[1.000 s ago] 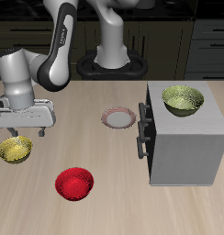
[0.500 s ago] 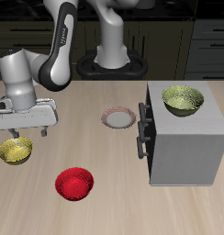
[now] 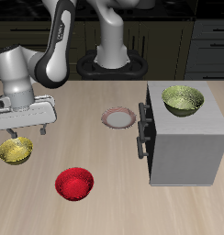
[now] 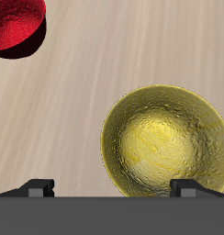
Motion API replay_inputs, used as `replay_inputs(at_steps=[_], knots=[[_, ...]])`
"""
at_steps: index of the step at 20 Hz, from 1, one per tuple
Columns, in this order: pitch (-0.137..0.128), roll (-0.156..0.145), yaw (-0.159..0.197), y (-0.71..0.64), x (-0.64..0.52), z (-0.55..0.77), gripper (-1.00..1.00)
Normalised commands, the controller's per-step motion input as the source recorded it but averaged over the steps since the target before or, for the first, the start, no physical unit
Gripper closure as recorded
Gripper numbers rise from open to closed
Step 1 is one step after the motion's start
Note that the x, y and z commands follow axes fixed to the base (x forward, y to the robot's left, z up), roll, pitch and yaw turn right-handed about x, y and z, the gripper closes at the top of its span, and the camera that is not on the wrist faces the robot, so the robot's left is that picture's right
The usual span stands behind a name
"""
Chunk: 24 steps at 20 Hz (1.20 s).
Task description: Close the bottom drawer of the white cabinet and place the yellow bowl on the plate
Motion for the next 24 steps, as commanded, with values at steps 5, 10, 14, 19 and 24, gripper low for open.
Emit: replay_inputs(at_steps=[5, 10, 14, 19, 24], knots=[[0.046, 0.038, -0.018, -0.02, 0.11, -0.21, -1.0], [0.053, 0.009, -0.012, -0.04, 0.02, -0.32, -1.0], [0.052, 0.014, -0.041, -0.06, 0.03, -0.28, -1.0], [0.034, 0.059, -0.076, 0.11, -0.1, -0.18, 1.0], [-0.004, 0.005, -0.017, 0.02, -0.09, -0.02, 1.0]])
